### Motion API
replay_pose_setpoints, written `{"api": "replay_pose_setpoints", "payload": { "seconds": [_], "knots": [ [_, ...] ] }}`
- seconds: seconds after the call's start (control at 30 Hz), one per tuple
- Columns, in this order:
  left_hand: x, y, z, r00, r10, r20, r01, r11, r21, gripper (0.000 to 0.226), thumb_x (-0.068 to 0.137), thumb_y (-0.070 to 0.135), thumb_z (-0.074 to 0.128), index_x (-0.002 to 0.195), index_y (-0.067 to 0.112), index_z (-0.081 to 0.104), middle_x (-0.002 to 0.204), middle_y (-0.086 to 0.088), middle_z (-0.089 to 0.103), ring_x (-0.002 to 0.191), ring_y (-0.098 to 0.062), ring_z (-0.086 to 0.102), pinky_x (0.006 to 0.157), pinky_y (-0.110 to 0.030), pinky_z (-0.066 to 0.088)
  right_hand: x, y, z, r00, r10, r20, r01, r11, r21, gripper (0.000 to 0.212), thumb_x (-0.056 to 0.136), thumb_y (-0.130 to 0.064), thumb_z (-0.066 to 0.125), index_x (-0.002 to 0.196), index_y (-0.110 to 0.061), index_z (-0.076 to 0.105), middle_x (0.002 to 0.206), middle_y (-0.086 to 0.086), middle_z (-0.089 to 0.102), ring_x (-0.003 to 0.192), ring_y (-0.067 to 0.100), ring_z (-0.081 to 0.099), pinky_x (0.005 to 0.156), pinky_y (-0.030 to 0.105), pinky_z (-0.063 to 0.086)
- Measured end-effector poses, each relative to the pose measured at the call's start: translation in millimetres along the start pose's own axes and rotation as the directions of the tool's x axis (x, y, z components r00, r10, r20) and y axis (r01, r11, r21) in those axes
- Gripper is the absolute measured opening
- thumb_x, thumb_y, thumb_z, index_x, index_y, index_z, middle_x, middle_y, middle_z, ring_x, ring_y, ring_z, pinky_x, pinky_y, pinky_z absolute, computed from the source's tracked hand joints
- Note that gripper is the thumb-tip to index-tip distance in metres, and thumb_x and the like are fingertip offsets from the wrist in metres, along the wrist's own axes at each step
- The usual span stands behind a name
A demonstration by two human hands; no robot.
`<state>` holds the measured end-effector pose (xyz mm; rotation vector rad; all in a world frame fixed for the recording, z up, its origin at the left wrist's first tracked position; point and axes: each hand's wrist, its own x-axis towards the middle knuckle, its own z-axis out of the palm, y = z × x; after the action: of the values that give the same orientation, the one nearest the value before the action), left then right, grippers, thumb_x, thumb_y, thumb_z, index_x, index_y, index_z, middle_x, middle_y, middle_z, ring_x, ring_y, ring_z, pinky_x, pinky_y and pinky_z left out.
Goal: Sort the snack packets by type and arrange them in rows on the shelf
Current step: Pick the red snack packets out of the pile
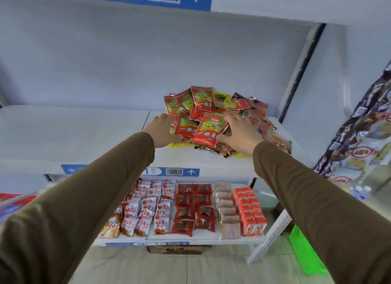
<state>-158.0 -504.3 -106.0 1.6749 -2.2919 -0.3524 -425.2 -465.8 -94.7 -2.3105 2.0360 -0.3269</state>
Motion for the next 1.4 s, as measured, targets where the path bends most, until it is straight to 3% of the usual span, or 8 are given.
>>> {"api": "replay_pose_setpoints", "payload": {
  "seconds": [0.3, 0.5, 0.63, 0.77, 0.93, 1.1, 1.27, 1.4],
  "knots": [
    [106.5, -14.8, 17.5, 0.993, -0.119, 0.007, 0.119, 0.992, -0.049, 0.079, 0.094, 0.046, 0.068, 0.156, 0.012, 0.034, 0.157, -0.017, 0.036, 0.142, -0.037, 0.037, 0.116, -0.045, 0.033, 115.8, 45.7, 16.1, 1.0, -0.012, 0.015, 0.009, 0.985, 0.173, 0.077, 0.096, -0.052, 0.06, 0.158, -0.021, 0.026, 0.163, 0.005, 0.03, 0.147, 0.027, 0.032, 0.116, 0.043, 0.03],
    [180.5, -25.7, 25.6, 0.989, -0.144, -0.023, 0.14, 0.981, -0.132, 0.07, 0.095, 0.047, 0.067, 0.152, 0.013, 0.043, 0.153, -0.016, 0.043, 0.138, -0.036, 0.042, 0.111, -0.047, 0.037, 187.2, 48.7, 26.1, 1.0, 0.012, -0.009, -0.01, 0.99, 0.144, 0.073, 0.097, -0.051, 0.057, 0.156, -0.015, 0.031, 0.16, 0.006, 0.036, 0.147, 0.027, 0.032, 0.12, 0.043, 0.03],
    [225.0, -35.4, 30.8, 0.978, -0.206, -0.042, 0.195, 0.963, -0.184, 0.054, 0.095, 0.054, 0.063, 0.134, 0.016, 0.06, 0.133, -0.011, 0.063, 0.118, -0.031, 0.06, 0.103, -0.049, 0.051, 224.7, 49.3, 34.9, 0.999, 0.018, -0.04, -0.014, 0.994, 0.107, 0.07, 0.097, -0.053, 0.056, 0.152, -0.014, 0.038, 0.153, 0.008, 0.045, 0.141, 0.029, 0.04, 0.116, 0.045, 0.035],
    [256.4, -45.6, 41.3, 0.943, -0.333, -0.023, 0.332, 0.942, -0.051, 0.075, 0.095, 0.071, 0.045, 0.144, 0.015, 0.053, 0.145, -0.019, 0.054, 0.134, -0.04, 0.046, 0.116, -0.05, 0.033, 258.2, 54.6, 42.3, 1.0, 0.027, 0.006, -0.027, 0.999, 0.026, 0.073, 0.097, -0.059, 0.05, 0.153, -0.014, 0.036, 0.155, 0.009, 0.042, 0.144, 0.032, 0.034, 0.117, 0.046, 0.033],
    [279.8, -51.1, 54.9, 0.903, -0.428, 0.05, 0.43, 0.891, -0.143, 0.103, 0.081, 0.091, 0.038, 0.155, 0.019, 0.039, 0.163, -0.019, 0.03, 0.15, -0.043, 0.022, 0.122, -0.062, 0.02, 298.0, 66.3, 51.1, 0.997, 0.002, 0.081, 0.009, 0.991, -0.135, 0.092, 0.092, -0.075, 0.041, 0.154, -0.008, 0.03, 0.156, 0.014, 0.037, 0.145, 0.035, 0.03, 0.12, 0.049, 0.026],
    [288.0, -42.7, 62.4, 0.923, -0.382, 0.042, 0.376, 0.874, -0.309, 0.09, 0.077, 0.086, 0.055, 0.142, 0.024, 0.054, 0.151, -0.012, 0.051, 0.142, -0.039, 0.039, 0.119, -0.06, 0.028, 315.9, 81.9, 66.5, 0.985, -0.013, 0.173, 0.037, 0.991, -0.132, 0.111, 0.078, -0.091, 0.038, 0.159, -0.017, 0.02, 0.162, 0.01, 0.027, 0.147, 0.035, 0.025, 0.119, 0.052, 0.026],
    [290.8, -25.0, 65.8, 0.945, -0.323, -0.057, 0.274, 0.872, -0.407, 0.079, 0.081, 0.063, 0.074, 0.143, 0.023, 0.044, 0.143, -0.008, 0.056, 0.13, -0.033, 0.053, 0.108, -0.058, 0.045, 323.1, 85.2, 77.8, 0.971, -0.077, 0.226, 0.085, 0.996, -0.026, 0.103, 0.075, -0.091, 0.043, 0.149, -0.019, 0.039, 0.152, 0.01, 0.043, 0.139, 0.036, 0.033, 0.113, 0.054, 0.034],
    [292.4, -19.8, 64.5, 0.958, -0.27, -0.095, 0.24, 0.939, -0.246, 0.086, 0.08, 0.061, 0.077, 0.146, 0.025, 0.034, 0.14, -0.008, 0.057, 0.131, -0.034, 0.05, 0.11, -0.057, 0.042, 323.9, 84.4, 86.7, 0.975, -0.144, 0.17, 0.118, 0.981, 0.154, 0.092, 0.081, -0.078, 0.057, 0.151, -0.021, 0.034, 0.149, 0.009, 0.047, 0.14, 0.035, 0.034, 0.114, 0.053, 0.032]
  ]
}}
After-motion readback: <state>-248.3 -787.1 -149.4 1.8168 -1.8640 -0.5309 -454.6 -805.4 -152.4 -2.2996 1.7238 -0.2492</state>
